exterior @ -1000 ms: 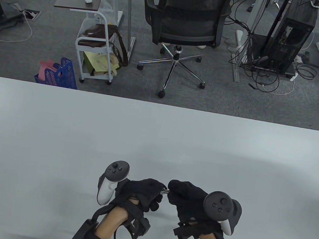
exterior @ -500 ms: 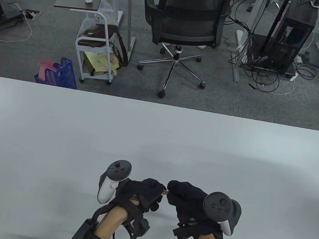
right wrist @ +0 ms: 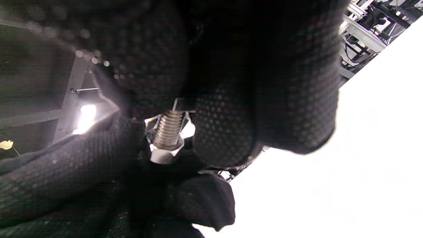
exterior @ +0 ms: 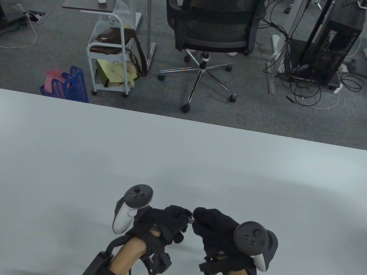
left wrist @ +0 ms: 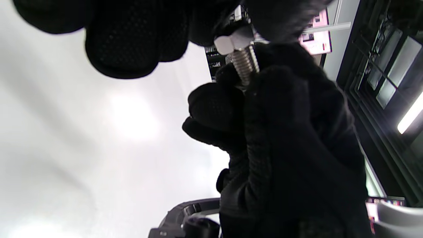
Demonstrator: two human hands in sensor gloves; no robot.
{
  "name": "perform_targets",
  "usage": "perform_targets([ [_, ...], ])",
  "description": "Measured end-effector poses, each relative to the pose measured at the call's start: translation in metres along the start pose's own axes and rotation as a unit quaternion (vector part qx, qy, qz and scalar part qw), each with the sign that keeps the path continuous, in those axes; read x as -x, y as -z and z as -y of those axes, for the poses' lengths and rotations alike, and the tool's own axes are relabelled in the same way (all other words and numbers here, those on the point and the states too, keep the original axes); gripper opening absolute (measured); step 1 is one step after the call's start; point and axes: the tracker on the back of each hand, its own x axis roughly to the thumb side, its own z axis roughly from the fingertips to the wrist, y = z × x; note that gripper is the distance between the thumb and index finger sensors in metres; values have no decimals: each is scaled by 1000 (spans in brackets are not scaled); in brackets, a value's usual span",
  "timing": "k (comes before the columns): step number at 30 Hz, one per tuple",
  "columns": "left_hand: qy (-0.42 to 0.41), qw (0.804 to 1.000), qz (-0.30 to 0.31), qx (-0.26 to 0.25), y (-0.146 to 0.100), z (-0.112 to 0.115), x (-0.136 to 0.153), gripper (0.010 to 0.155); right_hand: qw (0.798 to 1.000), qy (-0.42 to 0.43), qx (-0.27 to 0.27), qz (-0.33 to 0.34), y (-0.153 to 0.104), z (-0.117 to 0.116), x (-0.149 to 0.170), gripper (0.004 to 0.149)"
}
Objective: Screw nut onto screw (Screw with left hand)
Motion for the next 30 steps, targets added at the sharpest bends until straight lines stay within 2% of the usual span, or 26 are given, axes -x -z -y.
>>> perform_targets([
  [2,8,1000,-3,-22,0,-1,1,65,1000,1,-1,0,0,0,0,40],
  [6,15,1000,5,-2,2,1,-3,54,1000,0,-2,-1,0,0,0,40],
  [8,6,1000,8,13,1,1,-3,55,1000,2,-1,-1,0,0,0,40],
  [11,-13,1000,9,2,0,0,0,69,1000,4,2,0,0,1,0,40],
  [14,1,1000,1,-15,0,-1,1,64,1000,5,2,0,0,0,0,40],
  [18,11,1000,5,0,1,2,-3,55,1000,1,1,1,0,0,0,40],
  [21,-2,1000,6,14,2,1,-2,56,1000,2,1,0,0,0,0,40],
  [22,-4,1000,5,14,1,1,-1,63,1000,0,1,0,0,0,0,40],
  [24,-4,1000,-4,-6,0,0,1,68,1000,3,0,-1,0,0,1,40],
  [27,5,1000,-5,-10,1,0,0,56,1000,3,1,-4,0,0,1,40],
  [30,15,1000,-3,17,2,2,-3,54,1000,9,0,-8,0,0,3,40],
])
